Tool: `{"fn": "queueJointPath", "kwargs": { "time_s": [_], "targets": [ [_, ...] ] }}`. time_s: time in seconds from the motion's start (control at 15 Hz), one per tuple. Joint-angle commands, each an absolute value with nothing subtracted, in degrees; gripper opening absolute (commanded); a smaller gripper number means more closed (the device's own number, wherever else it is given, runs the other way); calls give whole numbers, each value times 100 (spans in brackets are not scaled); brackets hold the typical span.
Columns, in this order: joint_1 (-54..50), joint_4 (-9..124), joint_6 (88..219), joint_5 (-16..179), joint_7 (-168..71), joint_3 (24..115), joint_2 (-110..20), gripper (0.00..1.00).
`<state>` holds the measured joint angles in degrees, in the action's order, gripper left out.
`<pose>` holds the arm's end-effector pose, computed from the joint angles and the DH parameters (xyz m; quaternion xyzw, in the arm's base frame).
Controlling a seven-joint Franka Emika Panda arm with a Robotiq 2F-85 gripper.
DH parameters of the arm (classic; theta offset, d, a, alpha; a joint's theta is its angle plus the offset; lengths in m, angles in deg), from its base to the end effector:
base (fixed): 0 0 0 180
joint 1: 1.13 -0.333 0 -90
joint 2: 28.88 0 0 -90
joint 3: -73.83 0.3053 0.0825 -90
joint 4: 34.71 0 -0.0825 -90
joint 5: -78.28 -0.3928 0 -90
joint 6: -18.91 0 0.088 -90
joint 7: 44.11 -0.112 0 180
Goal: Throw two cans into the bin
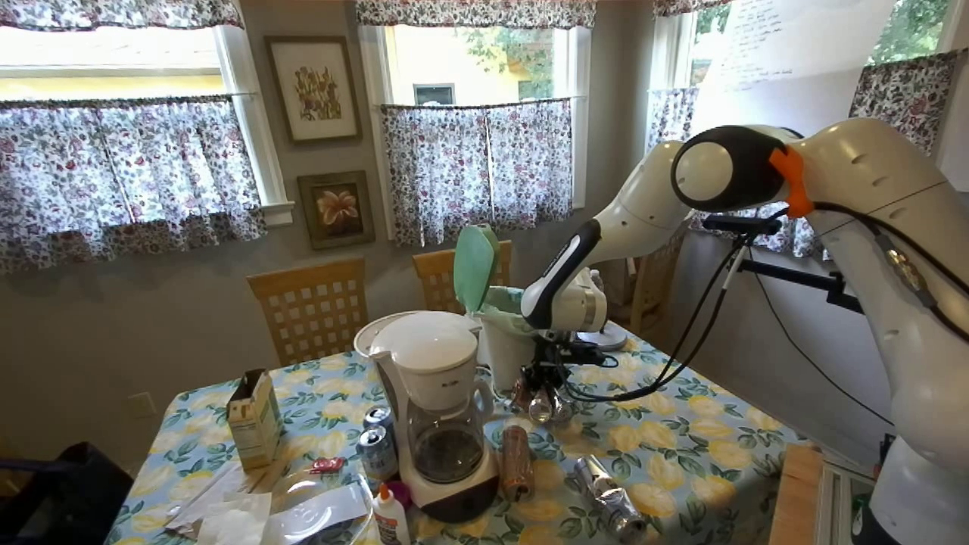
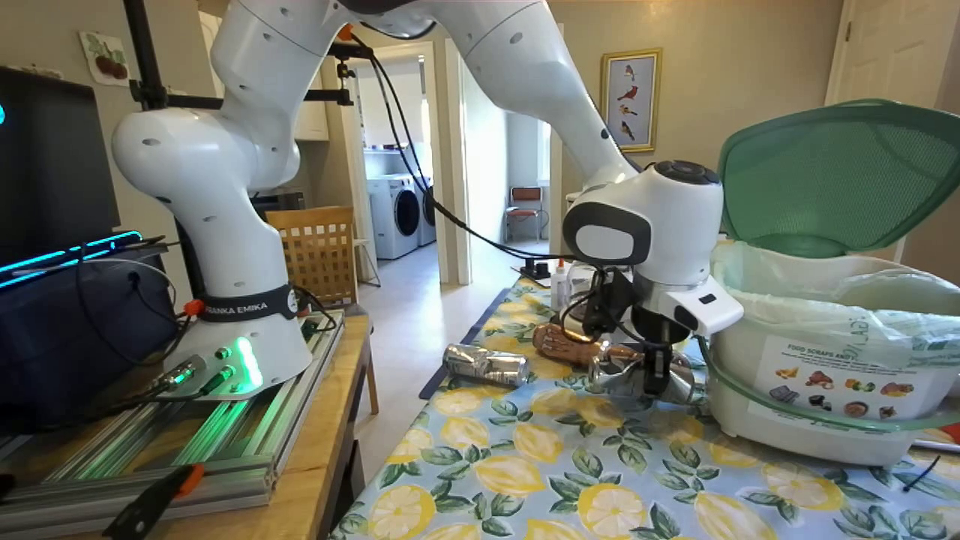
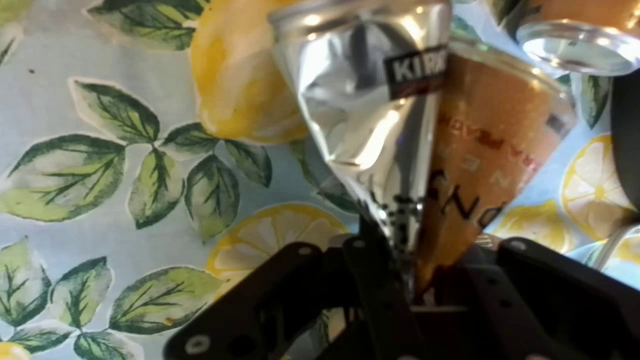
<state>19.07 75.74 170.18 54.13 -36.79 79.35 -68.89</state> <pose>0.5909 -0.1641 0.1022 -0.9577 0.2557 -0.0290 0.1291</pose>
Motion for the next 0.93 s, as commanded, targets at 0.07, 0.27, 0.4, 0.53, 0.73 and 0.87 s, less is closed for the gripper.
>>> {"fn": "queueJointPath", "kwargs": {
  "time_s": [0.07,0.27,0.4,0.53,0.73,0.87],
  "targets": [
    [1526,7595,16972,5545,-4355,7528,-6859,4],
    [1223,7694,16881,5542,-5097,7267,-6733,4],
    [1053,7807,16782,5534,-5502,7140,-6607,4],
    [912,7912,16621,5542,-5811,7021,-6469,4],
    [755,8099,16466,5561,-6108,6890,-6259,4],
    [676,8236,16364,5573,-6245,6832,-6092,4]
  ]
}}
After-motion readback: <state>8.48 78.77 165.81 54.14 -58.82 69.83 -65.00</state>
